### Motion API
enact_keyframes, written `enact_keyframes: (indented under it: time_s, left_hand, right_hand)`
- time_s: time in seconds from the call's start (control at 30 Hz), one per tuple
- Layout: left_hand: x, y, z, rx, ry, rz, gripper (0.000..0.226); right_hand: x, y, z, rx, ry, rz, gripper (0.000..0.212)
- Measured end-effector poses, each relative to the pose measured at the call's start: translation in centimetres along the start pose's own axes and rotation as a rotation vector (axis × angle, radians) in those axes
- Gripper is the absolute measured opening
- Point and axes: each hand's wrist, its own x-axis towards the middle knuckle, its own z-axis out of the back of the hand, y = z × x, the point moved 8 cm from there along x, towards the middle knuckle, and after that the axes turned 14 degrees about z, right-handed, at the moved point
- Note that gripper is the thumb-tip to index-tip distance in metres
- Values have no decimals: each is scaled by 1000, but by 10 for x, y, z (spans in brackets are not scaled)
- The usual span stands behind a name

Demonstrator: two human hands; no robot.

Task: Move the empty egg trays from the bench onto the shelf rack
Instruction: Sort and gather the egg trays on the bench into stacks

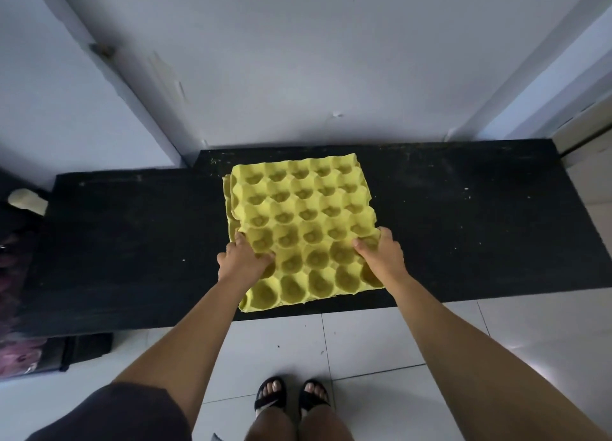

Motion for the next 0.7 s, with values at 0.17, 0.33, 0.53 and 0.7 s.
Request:
enact_keyframes:
  time_s: [0.17, 0.33, 0.53, 0.7]
  left_hand:
    - [-6, -7, 14, -52, -70, -18, 87]
    - [-36, -28, 56, -250, -56, -165, 90]
    - [-101, -47, 139, -255, -152, -234, 86]
    - [-155, -61, 212, -269, -202, -286, 82]
  right_hand:
    - [-2, 18, 18, 25, -75, 73, 80]
    - [-18, 53, 54, 60, -178, 100, 77]
    - [-59, 124, 108, 78, -240, 162, 72]
    - [-91, 193, 161, 91, -287, 237, 70]
